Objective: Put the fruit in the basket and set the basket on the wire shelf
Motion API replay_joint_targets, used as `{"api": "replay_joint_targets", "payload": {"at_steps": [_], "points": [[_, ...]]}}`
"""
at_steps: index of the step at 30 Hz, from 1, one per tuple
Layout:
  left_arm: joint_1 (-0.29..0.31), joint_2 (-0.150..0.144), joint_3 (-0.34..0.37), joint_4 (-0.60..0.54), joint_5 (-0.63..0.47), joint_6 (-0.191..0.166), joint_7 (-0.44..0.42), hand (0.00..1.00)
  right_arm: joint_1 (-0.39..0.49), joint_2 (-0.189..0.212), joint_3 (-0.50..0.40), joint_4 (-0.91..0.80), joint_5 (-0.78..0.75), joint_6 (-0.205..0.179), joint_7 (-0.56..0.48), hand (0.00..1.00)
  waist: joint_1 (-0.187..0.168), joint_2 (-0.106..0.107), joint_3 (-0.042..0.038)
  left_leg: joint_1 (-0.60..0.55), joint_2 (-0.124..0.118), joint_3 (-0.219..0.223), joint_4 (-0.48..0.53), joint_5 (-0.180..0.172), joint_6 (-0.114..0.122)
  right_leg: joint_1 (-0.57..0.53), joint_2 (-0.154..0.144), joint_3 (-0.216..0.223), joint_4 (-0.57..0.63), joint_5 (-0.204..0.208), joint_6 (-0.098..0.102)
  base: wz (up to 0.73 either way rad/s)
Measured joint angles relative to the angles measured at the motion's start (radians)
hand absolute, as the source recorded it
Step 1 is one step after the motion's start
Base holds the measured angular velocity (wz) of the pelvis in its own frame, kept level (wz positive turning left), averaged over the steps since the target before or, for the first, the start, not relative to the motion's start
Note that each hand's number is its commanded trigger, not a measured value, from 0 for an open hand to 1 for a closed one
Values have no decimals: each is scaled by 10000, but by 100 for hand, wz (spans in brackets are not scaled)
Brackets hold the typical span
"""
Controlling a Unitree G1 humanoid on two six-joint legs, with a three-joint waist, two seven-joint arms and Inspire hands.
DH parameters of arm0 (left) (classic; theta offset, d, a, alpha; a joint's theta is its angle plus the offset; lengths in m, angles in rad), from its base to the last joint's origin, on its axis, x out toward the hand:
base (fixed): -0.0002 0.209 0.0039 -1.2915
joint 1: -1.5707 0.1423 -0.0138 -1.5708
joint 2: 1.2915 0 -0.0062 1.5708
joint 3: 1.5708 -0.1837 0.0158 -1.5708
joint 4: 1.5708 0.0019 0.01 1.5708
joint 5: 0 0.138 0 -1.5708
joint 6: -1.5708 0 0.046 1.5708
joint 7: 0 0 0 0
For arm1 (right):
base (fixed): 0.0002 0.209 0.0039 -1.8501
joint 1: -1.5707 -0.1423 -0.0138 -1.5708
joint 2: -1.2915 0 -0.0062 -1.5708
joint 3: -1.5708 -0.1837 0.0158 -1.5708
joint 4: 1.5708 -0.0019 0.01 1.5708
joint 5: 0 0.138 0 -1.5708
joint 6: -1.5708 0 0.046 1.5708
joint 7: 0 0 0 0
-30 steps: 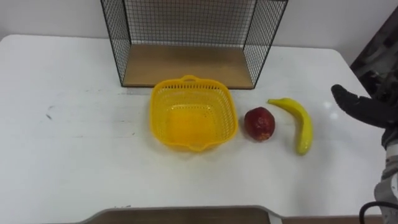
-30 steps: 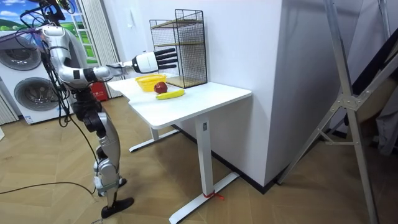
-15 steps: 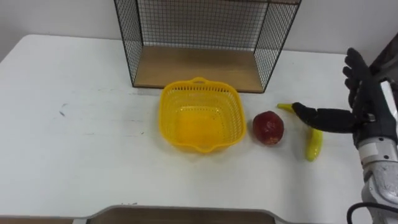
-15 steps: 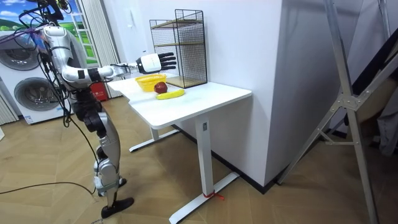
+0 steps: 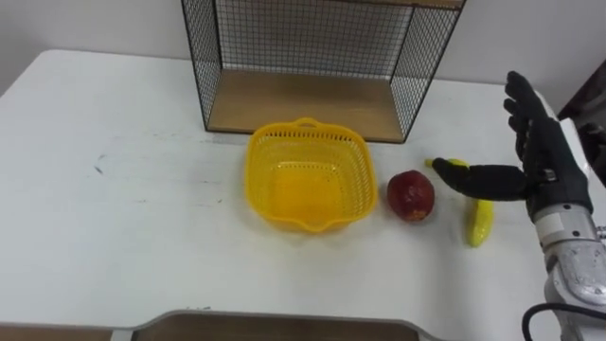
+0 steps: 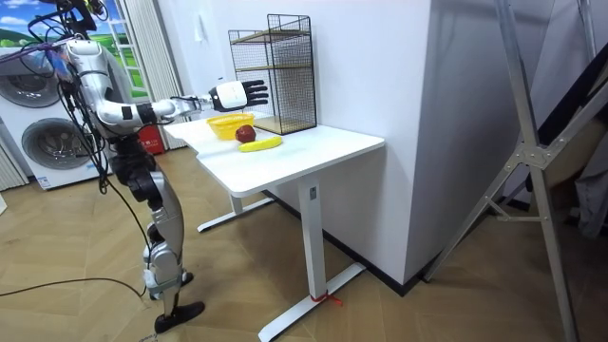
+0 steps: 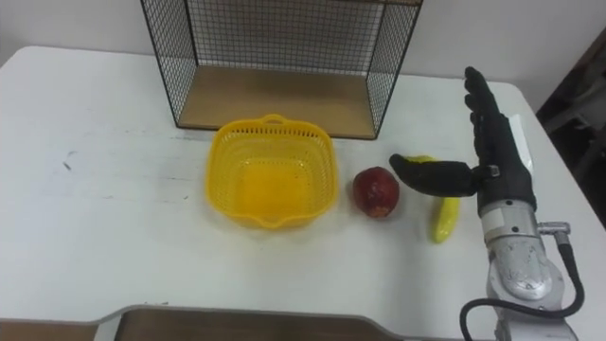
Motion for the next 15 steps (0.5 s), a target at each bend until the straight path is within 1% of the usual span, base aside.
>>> {"api": "replay_joint_targets", "payload": {"at_steps": [4, 7, 10, 15], "points": [[7, -3, 0, 0, 15, 4, -5, 0, -9, -1, 42, 36, -299, 0, 1, 0, 52, -12, -6, 2, 0, -11, 15, 0, 0, 10, 3, -8, 2, 0, 0, 0], [8, -5, 2, -12, 15, 8, -3, 0, -9, 0, 96, 301, -420, 0, 89, 0, 139, -59, -31, -4, -1, -12, 25, 0, -1, 8, 4, -7, 2, 2, -4, 0], [4, -10, 1, -16, 12, 9, -2, 0, -10, 0, 98, 416, -598, 118, 210, 0, 224, -91, -32, -36, -3, -21, 64, -1, -1, -2, 1, -29, 2, 4, -6, 2], [11, -9, 1, -20, 8, 15, 0, 0, -13, 1, 201, 445, -818, 118, 447, 0, 257, -89, -31, -108, -1, -98, 126, -1, -1, -14, -2, -109, -6, 7, -10, 4]]}}
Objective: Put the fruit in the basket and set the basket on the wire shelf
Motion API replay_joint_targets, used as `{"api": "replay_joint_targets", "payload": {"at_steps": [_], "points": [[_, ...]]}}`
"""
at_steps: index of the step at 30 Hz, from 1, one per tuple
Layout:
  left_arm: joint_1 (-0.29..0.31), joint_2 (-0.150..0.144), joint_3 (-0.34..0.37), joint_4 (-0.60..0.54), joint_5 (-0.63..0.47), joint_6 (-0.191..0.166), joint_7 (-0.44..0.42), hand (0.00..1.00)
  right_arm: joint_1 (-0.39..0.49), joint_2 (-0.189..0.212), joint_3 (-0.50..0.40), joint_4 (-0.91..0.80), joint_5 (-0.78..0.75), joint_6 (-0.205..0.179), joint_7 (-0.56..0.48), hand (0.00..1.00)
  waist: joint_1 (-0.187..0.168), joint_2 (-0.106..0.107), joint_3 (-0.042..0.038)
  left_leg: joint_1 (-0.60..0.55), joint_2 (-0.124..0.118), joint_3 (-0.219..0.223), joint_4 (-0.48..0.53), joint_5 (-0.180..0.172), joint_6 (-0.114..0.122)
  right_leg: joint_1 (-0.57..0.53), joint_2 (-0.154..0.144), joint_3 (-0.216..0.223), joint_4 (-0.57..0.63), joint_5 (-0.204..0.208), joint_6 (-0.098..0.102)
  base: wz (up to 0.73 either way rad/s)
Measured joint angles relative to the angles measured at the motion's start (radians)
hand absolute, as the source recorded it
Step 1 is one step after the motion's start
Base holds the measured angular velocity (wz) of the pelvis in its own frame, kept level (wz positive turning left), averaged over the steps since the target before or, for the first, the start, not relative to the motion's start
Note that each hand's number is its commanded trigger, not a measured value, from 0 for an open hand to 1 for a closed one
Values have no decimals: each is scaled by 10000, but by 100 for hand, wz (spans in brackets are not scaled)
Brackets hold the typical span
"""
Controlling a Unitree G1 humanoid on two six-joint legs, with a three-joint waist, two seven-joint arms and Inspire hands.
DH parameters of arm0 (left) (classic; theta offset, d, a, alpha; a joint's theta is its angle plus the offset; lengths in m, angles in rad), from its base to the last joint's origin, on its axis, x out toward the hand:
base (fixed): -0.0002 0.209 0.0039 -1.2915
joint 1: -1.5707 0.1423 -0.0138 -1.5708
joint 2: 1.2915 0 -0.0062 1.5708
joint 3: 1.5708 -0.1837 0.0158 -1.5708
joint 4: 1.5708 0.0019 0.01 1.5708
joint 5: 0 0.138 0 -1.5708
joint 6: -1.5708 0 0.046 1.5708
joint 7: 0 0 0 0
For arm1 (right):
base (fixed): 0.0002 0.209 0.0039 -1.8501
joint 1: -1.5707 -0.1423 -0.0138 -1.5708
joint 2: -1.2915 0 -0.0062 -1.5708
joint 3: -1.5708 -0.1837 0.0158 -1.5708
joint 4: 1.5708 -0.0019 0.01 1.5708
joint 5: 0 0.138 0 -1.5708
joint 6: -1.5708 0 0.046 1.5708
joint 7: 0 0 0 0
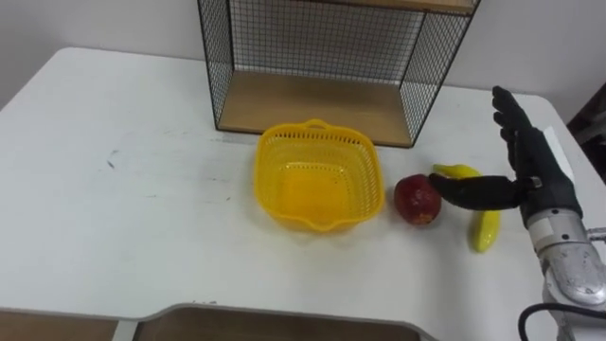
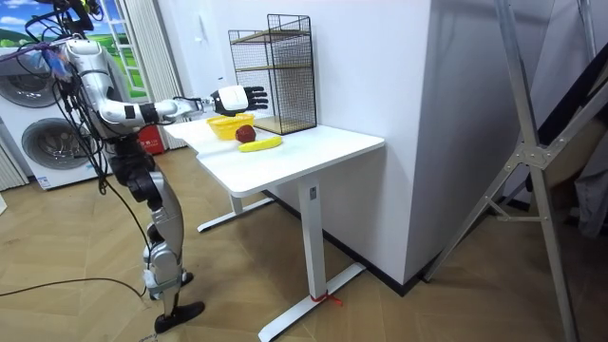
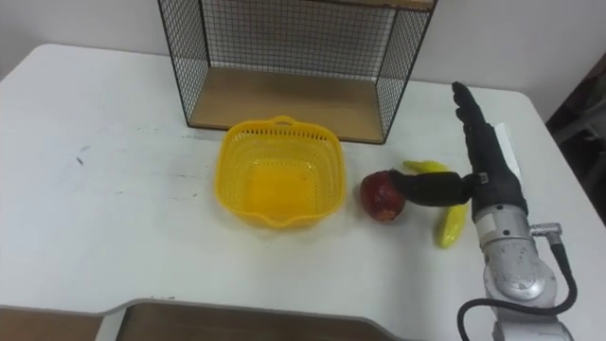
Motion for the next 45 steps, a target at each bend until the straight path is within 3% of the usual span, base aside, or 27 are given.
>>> {"api": "replay_joint_targets", "payload": {"at_steps": [7, 21, 27, 45], "points": [[-19, 3, -56, -2, -1, -5, -4, 0, -82, 5, 554, 358, -403, 81, 324, 0, 17, 20, 11, -15, -2, -38, 55, -1, -1, 10, -8, -11, 13, 5, -8, 0], [-46, 14, -290, -15, -3, -6, -9, 0, -95, 5, 682, 375, -406, 117, 431, 0, 60, 93, 52, -159, -11, -197, 138, -4, -5, 6, -13, -203, 14, 13, -22, 3], [-70, 15, -461, 19, -4, 8, -56, 0, -101, 8, 1034, 869, -739, 199, 690, 0, 200, 74, 40, -198, -13, -237, 131, -4, -7, -16, -26, -300, 13, 13, -21, 2], [-38, 12, -439, 7, -3, 128, -77, 0, -100, 4, 1048, 1948, -932, 336, 1011, 0, 168, 56, 10, -342, -32, -402, 216, -2, -11, 28, -48, -551, -156, 41, -25, 3]]}}
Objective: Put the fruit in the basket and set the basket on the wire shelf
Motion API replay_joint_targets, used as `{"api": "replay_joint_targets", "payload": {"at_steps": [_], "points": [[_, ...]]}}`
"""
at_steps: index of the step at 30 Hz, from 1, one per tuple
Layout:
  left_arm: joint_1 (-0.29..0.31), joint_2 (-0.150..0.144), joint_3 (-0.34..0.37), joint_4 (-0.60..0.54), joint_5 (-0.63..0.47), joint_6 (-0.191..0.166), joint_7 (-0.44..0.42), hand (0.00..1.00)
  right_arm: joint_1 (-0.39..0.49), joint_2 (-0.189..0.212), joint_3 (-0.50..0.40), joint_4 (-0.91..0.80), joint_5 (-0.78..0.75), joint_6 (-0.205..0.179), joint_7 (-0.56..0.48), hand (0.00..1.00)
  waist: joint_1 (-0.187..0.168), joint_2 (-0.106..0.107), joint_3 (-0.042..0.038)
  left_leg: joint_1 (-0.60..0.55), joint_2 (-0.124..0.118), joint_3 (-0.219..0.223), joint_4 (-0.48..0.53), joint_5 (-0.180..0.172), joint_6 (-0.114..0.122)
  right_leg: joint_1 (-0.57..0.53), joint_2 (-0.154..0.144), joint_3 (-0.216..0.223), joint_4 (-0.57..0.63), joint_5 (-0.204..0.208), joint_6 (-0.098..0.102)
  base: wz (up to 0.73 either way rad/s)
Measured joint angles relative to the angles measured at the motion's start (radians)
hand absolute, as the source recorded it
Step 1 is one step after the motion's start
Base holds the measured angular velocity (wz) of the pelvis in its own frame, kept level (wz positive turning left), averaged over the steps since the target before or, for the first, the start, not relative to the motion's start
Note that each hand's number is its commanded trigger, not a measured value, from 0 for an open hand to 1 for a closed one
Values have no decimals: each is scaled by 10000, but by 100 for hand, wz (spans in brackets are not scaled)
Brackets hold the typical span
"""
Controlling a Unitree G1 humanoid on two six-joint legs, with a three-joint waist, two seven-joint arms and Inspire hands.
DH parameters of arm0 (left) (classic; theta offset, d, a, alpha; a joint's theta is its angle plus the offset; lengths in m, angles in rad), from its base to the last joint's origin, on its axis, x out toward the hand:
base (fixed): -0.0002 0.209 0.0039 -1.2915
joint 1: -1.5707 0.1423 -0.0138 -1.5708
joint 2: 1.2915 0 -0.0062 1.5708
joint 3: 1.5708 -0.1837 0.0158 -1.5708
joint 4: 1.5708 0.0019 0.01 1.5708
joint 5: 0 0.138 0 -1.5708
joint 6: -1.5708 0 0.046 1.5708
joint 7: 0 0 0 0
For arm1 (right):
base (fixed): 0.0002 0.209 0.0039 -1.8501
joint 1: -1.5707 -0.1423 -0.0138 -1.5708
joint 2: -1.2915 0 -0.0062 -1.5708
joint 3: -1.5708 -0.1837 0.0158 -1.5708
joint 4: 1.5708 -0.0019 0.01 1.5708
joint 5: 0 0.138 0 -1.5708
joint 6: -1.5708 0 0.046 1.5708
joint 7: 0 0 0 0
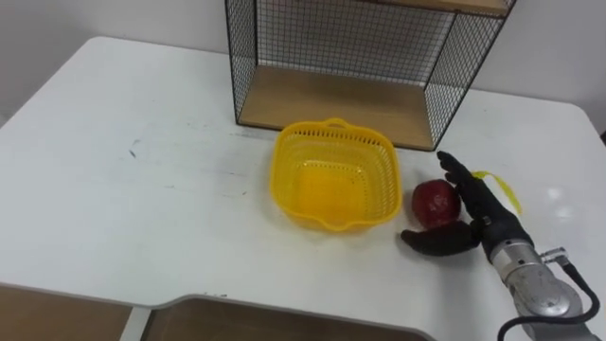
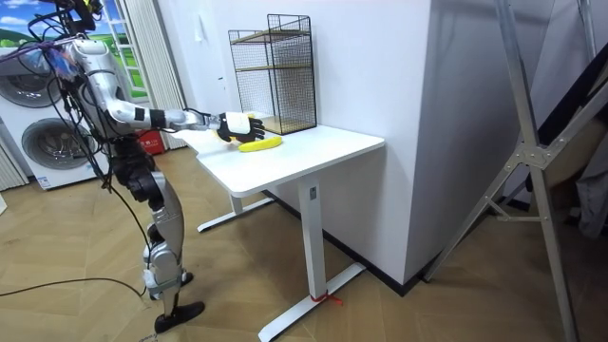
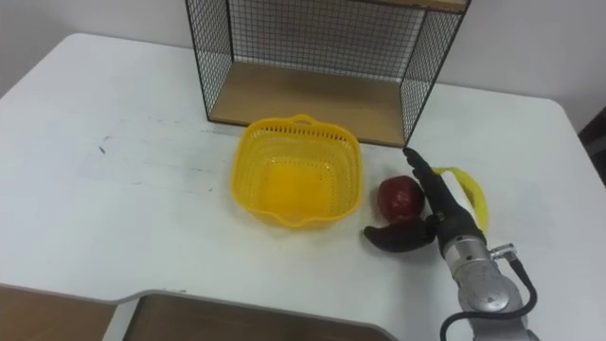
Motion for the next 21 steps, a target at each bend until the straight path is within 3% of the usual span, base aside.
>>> {"api": "replay_joint_targets", "payload": {"at_steps": [12, 20, 21], "points": [[-17, 0, 4, -3, 0, 64, -15, 0, -37, 1, -36, 235, -3, 216, 270, 0, 11, -19, -1, -49, -8, -13, 64, -3, -2, 23, -2, -2, 10, 1, -1, 0], [-190, 51, -2, 15, -2, 55, -99, 0, -831, -1, -69, 1053, 141, 199, 680, 0, 22, -121, 45, -88, -38, -110, 90, -1, 0, 32, -13, -93, -26, -1, 0, 3], [-190, 54, -3, 18, -2, 55, -99, 0, -848, -1, -69, 1140, 149, 178, 711, 9, 21, -136, 41, -87, -46, -131, 93, -1, 1, 39, -18, -111, -26, -1, 2, 6]]}}
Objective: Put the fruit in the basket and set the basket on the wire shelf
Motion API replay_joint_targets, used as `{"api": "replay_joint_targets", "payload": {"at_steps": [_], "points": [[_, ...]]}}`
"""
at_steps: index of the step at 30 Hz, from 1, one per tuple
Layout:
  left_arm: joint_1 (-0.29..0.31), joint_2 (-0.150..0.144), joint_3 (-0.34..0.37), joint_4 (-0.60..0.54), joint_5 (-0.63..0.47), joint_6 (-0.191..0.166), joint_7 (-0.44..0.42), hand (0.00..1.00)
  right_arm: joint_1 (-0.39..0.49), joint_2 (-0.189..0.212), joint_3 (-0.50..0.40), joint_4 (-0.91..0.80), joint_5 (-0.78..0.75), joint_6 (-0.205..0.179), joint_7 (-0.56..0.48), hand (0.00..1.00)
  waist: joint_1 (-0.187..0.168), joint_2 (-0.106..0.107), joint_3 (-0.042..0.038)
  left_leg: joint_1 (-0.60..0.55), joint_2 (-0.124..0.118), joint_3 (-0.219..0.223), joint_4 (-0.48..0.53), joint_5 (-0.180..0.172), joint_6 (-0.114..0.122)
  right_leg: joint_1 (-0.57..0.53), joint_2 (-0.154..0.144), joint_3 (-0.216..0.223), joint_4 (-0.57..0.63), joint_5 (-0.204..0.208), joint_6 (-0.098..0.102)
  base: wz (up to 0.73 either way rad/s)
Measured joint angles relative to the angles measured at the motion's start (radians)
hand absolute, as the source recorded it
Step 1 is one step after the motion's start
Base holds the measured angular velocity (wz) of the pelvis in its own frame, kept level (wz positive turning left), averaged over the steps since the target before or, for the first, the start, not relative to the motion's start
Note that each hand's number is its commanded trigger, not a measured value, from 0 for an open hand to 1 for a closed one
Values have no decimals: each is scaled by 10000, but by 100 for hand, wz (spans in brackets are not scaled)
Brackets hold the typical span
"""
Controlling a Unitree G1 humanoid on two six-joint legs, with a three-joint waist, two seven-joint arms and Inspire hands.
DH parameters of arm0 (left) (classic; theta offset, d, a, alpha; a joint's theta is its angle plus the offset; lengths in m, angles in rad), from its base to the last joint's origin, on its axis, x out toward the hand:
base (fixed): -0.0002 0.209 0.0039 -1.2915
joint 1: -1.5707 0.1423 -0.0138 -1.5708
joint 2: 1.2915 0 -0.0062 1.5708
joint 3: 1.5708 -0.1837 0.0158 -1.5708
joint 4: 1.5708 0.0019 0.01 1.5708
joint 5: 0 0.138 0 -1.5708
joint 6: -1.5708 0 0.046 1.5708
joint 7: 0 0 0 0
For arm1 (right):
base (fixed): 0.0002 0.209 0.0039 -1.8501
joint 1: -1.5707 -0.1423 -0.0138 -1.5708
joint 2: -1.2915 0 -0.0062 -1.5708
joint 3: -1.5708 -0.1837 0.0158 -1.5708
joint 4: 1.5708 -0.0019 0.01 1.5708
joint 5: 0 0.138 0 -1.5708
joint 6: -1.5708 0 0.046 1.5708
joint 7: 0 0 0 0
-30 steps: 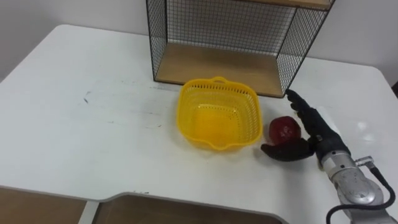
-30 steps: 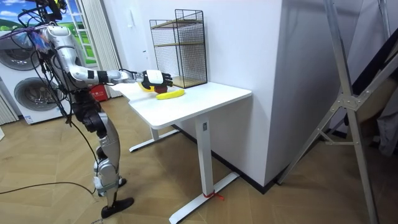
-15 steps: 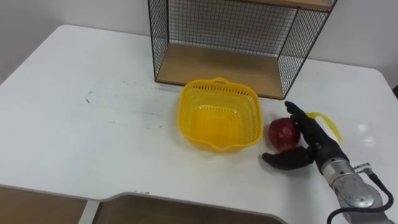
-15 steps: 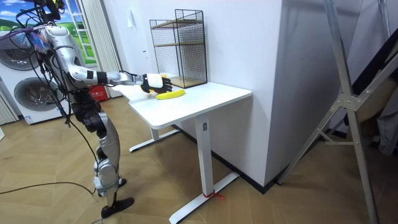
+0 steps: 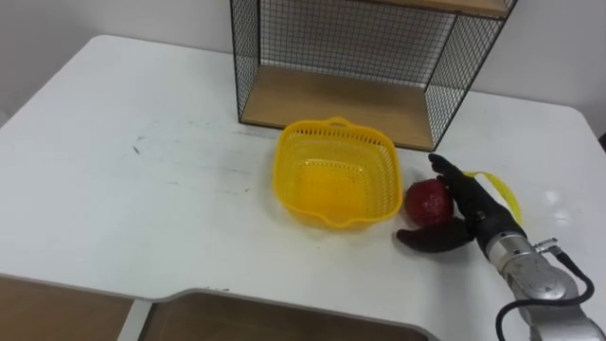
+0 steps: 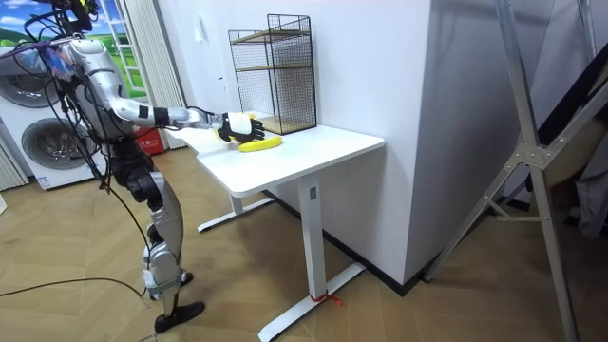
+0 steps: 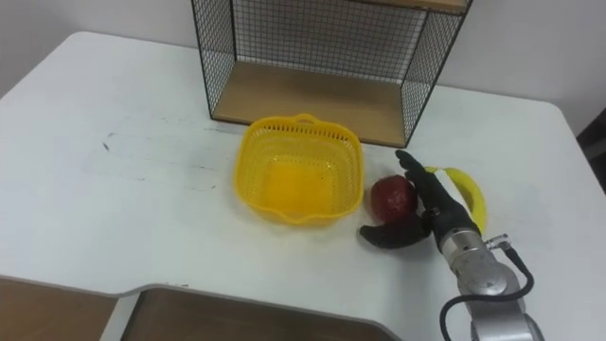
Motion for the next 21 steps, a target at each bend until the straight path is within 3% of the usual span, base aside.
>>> {"api": "replay_joint_targets", "payload": {"at_steps": [1, 2, 8, 13, 21], "points": [[17, 0, 2, 0, 0, 1, 0, 0, -3, -4, -5, 28, 15, -65, 27, 92, 0, 23, 11, 4, -3, -7, 10, 1, 1, -13, -5, -5, -5, 0, 1, 0], [38, 6, 7, -1, 4, 2, 0, 0, -4, -9, -5, 82, 50, -120, 67, 100, 22, 14, 6, 2, -3, -7, 8, 0, 1, -24, -3, 3, -6, 0, 0, 0], [14, 17, 14, -15, 14, 14, -1, 0, -172, -137, -203, 277, -75, -141, 11, 100, 12, 51, -28, 1, -6, -33, -4, 0, 1, -21, -1, -18, 6, 0, 0, 0], [17, 15, 9, -15, 11, 46, -1, 0, -298, -154, -419, 529, -286, -118, -18, 100, 18, 96, -128, 28, -5, -44, 8, 0, 1, 8, -1, -34, 13, 0, 0, 0], [-7, 15, 9, -14, 10, 47, -1, 0, -297, -142, -412, 694, -270, -113, 208, 100, 22, 101, -121, 74, -5, -27, -8, 0, 1, 52, -5, -19, 24, 0, 0, 0]]}}
